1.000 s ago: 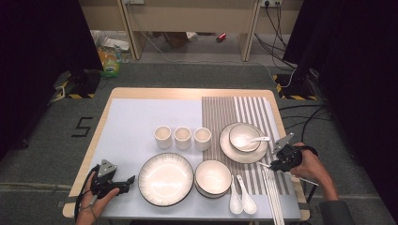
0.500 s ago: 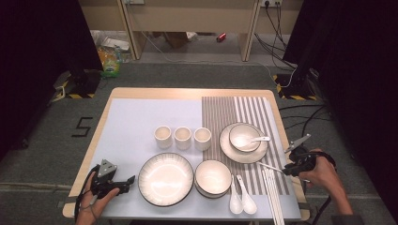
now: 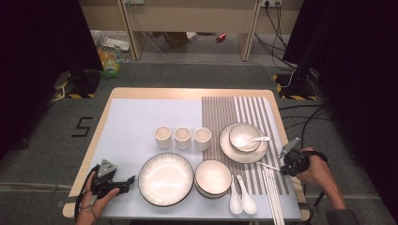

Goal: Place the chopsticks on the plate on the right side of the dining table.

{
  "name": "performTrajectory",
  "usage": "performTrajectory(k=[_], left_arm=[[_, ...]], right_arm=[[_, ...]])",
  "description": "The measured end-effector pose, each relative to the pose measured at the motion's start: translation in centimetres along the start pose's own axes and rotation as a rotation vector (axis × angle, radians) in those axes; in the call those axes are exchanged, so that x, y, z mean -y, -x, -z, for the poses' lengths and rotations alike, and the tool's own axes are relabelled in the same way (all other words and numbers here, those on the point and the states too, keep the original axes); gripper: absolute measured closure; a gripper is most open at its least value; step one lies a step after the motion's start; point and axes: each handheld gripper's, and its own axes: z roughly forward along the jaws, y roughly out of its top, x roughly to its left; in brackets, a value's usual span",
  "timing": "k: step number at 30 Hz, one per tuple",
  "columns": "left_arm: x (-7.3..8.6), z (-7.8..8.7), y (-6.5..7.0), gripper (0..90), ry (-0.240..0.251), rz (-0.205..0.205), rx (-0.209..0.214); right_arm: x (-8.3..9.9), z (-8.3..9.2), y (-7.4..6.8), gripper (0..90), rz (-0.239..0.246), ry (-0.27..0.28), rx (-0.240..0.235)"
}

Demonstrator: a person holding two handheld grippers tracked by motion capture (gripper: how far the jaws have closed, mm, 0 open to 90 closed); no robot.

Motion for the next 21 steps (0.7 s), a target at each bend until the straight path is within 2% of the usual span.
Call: performTrajectory(k=[2, 3, 5, 9, 12, 17, 18, 21], left_arm=[[0.0, 0.0, 0.0, 13.7, 0.0, 0.0, 0.0], [0.0, 0.0, 0.0, 13.7, 0.0, 0.0, 0.0], [0.0, 0.0, 0.0, 13.6, 0.002, 0.003, 0.0], [0.0, 0.0, 0.0, 13.7, 0.002, 0.002, 0.0], [0.0, 0.0, 0.0, 13.6, 0.0, 0.001, 0.0], [0.0, 0.0, 0.0, 13.6, 0.0, 0.001, 0.0], [0.0, 0.0, 0.0, 13.7, 0.0, 0.0, 0.0], [0.0, 0.0, 0.0, 13.7, 0.0, 0.001, 0.0]], right_arm=[[-0.2, 0.0, 0.1, 84.4, 0.038, -0.012, -0.008], [-0.3, -0.1, 0.2, 84.6, 0.075, -0.009, -0.015], [-0.4, -0.1, 0.3, 84.6, 0.102, -0.012, -0.017], [-0.5, -0.1, 0.6, 84.7, 0.128, -0.009, -0.024], [-0.5, -0.2, 0.8, 84.2, 0.118, -0.004, -0.024], [-0.9, -0.3, 0.9, 84.4, 0.151, -0.012, -0.026], [-1.0, -0.3, 1.1, 84.5, 0.171, -0.011, -0.021], [-1.2, -0.3, 1.0, 84.6, 0.173, -0.02, -0.034]])
